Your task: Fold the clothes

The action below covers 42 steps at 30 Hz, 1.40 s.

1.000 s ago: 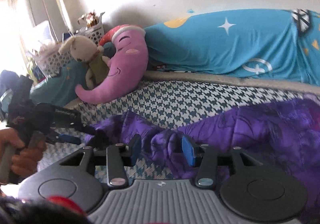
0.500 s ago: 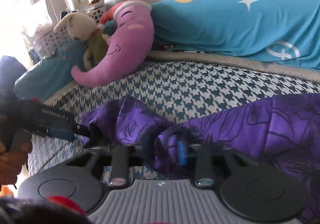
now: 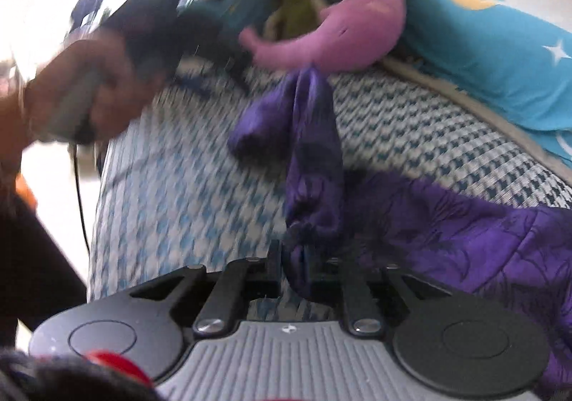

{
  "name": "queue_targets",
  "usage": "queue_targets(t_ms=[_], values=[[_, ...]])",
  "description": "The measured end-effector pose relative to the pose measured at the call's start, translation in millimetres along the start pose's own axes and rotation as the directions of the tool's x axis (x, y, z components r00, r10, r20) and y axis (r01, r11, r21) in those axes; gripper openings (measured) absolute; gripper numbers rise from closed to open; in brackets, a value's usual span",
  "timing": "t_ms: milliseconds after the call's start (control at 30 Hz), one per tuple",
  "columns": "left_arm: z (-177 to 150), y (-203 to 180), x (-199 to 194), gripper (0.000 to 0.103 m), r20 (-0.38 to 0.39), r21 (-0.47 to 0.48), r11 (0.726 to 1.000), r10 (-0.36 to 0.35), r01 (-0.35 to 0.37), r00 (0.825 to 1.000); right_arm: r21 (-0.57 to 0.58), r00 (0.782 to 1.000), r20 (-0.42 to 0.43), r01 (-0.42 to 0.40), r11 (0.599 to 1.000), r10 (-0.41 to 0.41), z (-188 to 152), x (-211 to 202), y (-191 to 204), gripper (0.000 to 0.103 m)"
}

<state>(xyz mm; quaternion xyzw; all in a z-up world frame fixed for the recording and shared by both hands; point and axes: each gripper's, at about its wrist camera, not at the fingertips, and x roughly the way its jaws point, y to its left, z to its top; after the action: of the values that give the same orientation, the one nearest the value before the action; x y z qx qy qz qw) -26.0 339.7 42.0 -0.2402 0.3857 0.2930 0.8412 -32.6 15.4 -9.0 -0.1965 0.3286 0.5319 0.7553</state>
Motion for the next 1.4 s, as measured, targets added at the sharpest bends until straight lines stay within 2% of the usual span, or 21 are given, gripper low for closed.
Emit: queue_targets(t_ms=[67, 133, 200, 300, 467, 500, 533, 700, 833, 933, 1033, 1133, 1300, 1400], values=[[-1, 1, -8, 0.058, 0.013, -0.013, 0.998, -0.062, 0.062, 0.998, -0.020, 1.000, -0.016, 0.006, 1.000, -0.007, -4, 0, 3, 0.018], [-1, 0, -14, 0.059, 0.033, -0.023, 0.993, -0.113, 0.114, 0.993, -0.020, 1.000, -0.025, -0.002, 1.000, 0.002, -6, -3, 2, 0.028], [-1, -3, -20, 0.059, 0.055, -0.024, 0.987, -0.157, 0.158, 0.986, -0.018, 0.999, -0.030, -0.014, 1.000, 0.014, -5, -6, 1, 0.029], [-2, -12, -30, 0.061, 0.091, 0.016, 0.977, -0.211, 0.210, 0.973, -0.002, 0.999, -0.026, -0.019, 1.000, 0.019, -4, -8, -1, 0.029], [-10, -33, -38, 0.064, 0.077, 0.094, 0.951, -0.303, 0.296, 0.950, -0.017, 0.999, -0.038, -0.013, 1.000, 0.012, -3, -5, 5, 0.030], [-12, -37, -37, 0.068, 0.070, 0.106, 0.949, -0.305, 0.297, 0.950, -0.020, 0.999, -0.039, -0.009, 1.000, 0.009, -3, -5, 6, 0.030], [-14, -41, -34, 0.071, 0.059, 0.117, 0.949, -0.303, 0.294, 0.951, -0.021, 0.999, -0.040, -0.007, 1.000, 0.006, -3, -5, 6, 0.030], [-20, -51, -23, 0.071, 0.009, 0.131, 0.954, -0.273, 0.270, 0.962, -0.011, 0.999, -0.038, -0.012, 1.000, 0.011, -4, -7, 4, 0.030], [-24, -46, -13, 0.071, -0.042, 0.124, 0.977, -0.169, 0.173, 0.985, 0.011, 0.999, -0.019, -0.043, 0.999, 0.043, 0, -17, 0, 0.030], [-29, -39, -7, 0.071, -0.072, 0.123, 0.987, -0.098, 0.107, 0.993, 0.075, 0.996, 0.042, -0.085, 0.994, 0.082, 6, -30, -10, 0.031], [-35, -29, -4, 0.071, -0.103, 0.135, 0.988, -0.059, 0.073, 0.993, 0.169, 0.989, 0.118, -0.105, 0.980, 0.085, 13, -36, -20, 0.031], [-39, -17, -5, 0.072, -0.142, 0.137, 0.988, -0.056, 0.076, 0.988, 0.256, 0.985, 0.167, -0.088, 0.963, 0.045, 19, -31, -28, 0.031], [-43, -2, -11, 0.074, -0.191, 0.157, 0.986, -0.019, 0.049, 0.982, 0.378, 0.986, 0.167, -0.077, 0.923, 0.014, 21, -8, -37, 0.035], [-44, 7, -11, 0.074, -0.226, 0.147, 0.988, -0.012, 0.046, 0.974, 0.408, 0.987, 0.158, -0.100, 0.908, 0.038, 19, 8, -37, 0.037]])
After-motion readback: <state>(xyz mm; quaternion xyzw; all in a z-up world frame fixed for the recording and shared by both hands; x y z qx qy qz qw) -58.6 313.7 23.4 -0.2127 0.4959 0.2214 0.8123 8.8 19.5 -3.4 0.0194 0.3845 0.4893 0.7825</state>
